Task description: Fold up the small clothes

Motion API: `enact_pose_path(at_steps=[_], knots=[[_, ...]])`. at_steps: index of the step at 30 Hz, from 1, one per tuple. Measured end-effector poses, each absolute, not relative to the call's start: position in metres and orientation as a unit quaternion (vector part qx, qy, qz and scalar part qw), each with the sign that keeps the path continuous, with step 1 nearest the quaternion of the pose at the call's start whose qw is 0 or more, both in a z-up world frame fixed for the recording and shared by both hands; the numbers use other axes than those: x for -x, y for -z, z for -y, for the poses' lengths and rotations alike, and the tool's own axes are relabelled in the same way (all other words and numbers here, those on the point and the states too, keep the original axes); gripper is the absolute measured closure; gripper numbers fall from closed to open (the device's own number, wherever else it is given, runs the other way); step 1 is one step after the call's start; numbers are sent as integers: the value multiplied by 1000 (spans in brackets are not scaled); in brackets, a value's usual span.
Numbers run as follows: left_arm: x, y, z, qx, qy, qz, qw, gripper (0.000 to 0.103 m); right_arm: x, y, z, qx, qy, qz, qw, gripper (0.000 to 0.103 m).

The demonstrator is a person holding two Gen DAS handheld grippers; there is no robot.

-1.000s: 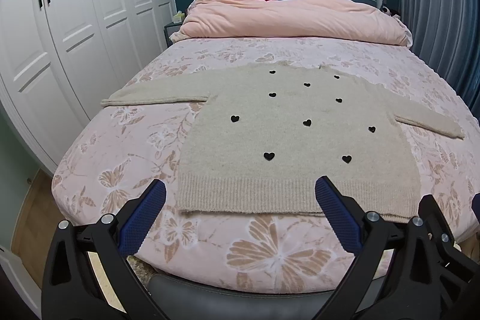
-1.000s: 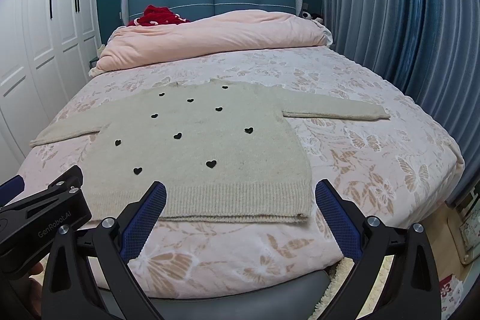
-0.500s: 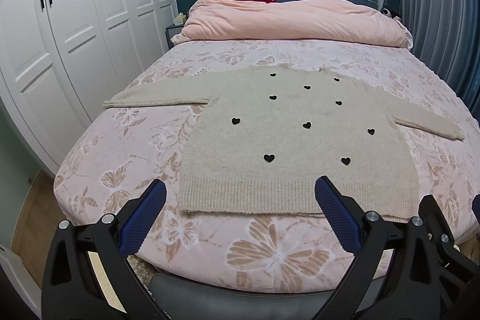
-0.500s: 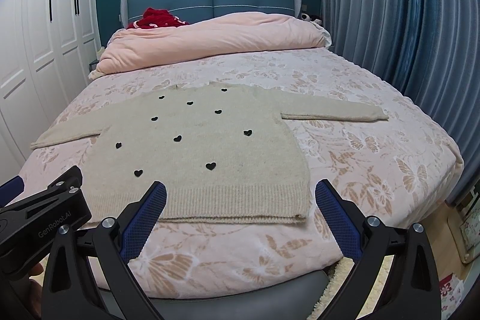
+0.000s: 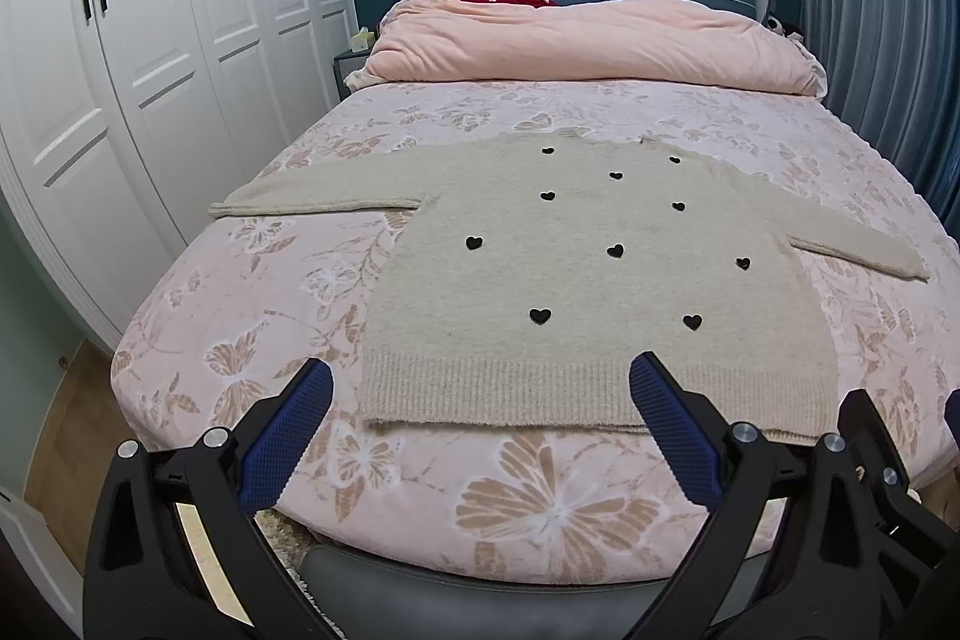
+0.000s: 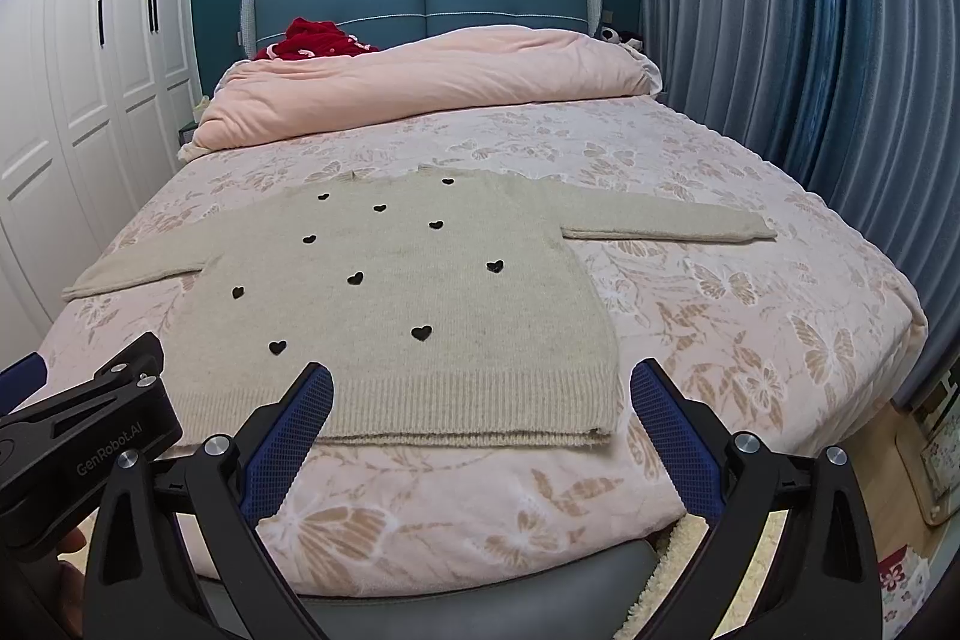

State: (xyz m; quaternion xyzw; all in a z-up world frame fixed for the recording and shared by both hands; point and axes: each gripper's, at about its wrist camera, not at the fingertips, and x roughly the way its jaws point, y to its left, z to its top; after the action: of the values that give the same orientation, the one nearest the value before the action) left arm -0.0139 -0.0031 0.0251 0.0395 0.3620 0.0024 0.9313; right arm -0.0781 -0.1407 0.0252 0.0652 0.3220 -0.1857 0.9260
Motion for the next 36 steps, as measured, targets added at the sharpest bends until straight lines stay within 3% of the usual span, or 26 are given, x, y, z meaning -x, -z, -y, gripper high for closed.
enact_pose_path(at_steps=[36], knots=[[14, -25, 2, -46, -8, -361, 931, 6, 80, -20, 142, -71, 188, -326, 924, 5]])
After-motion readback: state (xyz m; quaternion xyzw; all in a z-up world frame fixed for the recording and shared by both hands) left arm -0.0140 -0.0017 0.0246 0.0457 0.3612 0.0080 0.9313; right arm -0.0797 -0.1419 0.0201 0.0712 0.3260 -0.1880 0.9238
